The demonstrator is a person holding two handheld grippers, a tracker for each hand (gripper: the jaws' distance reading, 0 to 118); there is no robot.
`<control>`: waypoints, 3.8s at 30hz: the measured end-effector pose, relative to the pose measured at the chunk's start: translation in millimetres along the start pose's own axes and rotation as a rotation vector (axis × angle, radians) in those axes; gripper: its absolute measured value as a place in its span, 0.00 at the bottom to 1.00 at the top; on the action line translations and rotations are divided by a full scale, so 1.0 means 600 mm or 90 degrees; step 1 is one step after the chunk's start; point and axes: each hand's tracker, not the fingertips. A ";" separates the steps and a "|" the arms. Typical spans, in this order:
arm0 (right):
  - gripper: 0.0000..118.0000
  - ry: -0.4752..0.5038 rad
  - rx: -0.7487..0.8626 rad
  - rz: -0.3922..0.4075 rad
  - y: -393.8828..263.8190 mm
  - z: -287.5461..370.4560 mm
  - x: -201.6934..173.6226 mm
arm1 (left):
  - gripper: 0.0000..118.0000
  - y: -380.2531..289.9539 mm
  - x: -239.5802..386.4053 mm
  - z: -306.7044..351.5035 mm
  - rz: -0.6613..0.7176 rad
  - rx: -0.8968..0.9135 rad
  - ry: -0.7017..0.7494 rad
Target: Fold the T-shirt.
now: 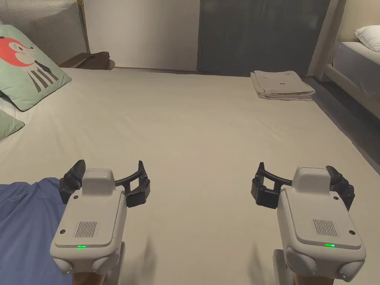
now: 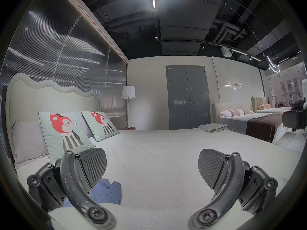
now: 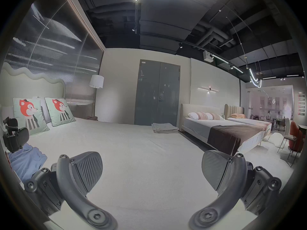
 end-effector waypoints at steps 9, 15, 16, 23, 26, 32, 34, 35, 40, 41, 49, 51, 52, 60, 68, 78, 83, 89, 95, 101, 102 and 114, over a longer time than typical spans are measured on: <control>0.99 0.001 0.002 0.003 -0.004 -0.003 0.001 | 0.94 0.001 -0.001 0.000 -0.001 0.002 -0.003; 0.99 0.003 0.005 0.002 -0.001 0.000 0.001 | 0.94 0.004 -0.001 0.001 0.000 0.004 -0.003; 0.99 0.002 0.005 0.003 0.001 0.001 0.001 | 0.94 0.005 -0.001 0.001 0.002 0.005 -0.003; 0.99 0.002 0.008 0.004 0.002 0.003 0.000 | 0.94 0.005 -0.003 0.001 -0.001 0.007 -0.003; 0.99 0.004 0.008 0.004 0.003 0.004 0.001 | 0.94 0.007 -0.002 0.002 -0.003 0.009 -0.004; 0.99 0.005 0.008 0.006 0.002 0.002 0.001 | 0.94 0.009 0.001 0.002 -0.009 0.011 -0.006; 0.99 0.006 0.008 0.006 0.003 0.003 0.001 | 0.94 0.008 0.000 0.002 -0.008 0.011 -0.007; 0.99 0.006 0.008 0.007 0.003 0.003 0.001 | 0.94 0.008 0.001 0.002 -0.007 0.011 -0.006; 0.99 0.005 0.009 0.008 0.009 0.007 0.001 | 0.94 0.008 0.001 0.001 -0.010 0.009 -0.007; 0.99 0.005 0.009 0.007 0.010 0.007 0.002 | 0.94 0.008 0.000 0.001 -0.010 0.010 -0.007; 0.99 0.006 0.012 0.012 0.012 0.007 0.001 | 0.94 0.011 0.000 0.000 -0.010 0.013 -0.007; 0.99 0.007 0.012 0.013 0.012 0.007 0.001 | 0.94 0.011 -0.001 -0.001 -0.011 0.013 -0.005; 0.99 0.007 0.012 0.013 0.012 0.007 0.001 | 0.94 0.011 -0.001 0.000 -0.010 0.012 -0.006; 0.99 0.007 0.012 0.013 0.019 0.011 0.000 | 0.94 0.012 -0.003 0.001 -0.010 0.013 -0.007; 0.99 0.006 0.012 0.013 0.020 0.012 0.001 | 0.94 0.011 -0.006 0.001 -0.012 0.015 -0.008; 0.99 0.006 0.011 0.013 0.019 0.011 0.000 | 0.94 0.013 -0.007 0.002 -0.017 0.017 -0.007; 0.99 0.006 0.010 0.013 0.018 0.010 0.000 | 0.94 0.016 -0.008 0.002 -0.008 0.016 -0.012; 0.45 0.008 0.015 0.027 0.021 0.014 -0.005 | 0.47 0.018 -0.003 0.008 -0.001 0.023 -0.027; 0.00 0.009 0.007 0.025 0.020 0.006 -0.007 | 0.00 0.025 0.005 0.005 0.005 0.024 -0.037; 0.00 0.014 0.009 0.030 0.023 0.011 -0.006 | 0.00 0.025 0.007 0.003 -0.003 0.026 -0.032; 0.00 0.014 0.008 0.028 0.023 0.010 -0.006 | 0.00 0.024 0.007 0.003 -0.001 0.027 -0.031; 0.00 0.097 0.018 0.031 0.035 -0.008 -0.084 | 0.00 0.030 -0.067 0.022 0.002 0.019 0.031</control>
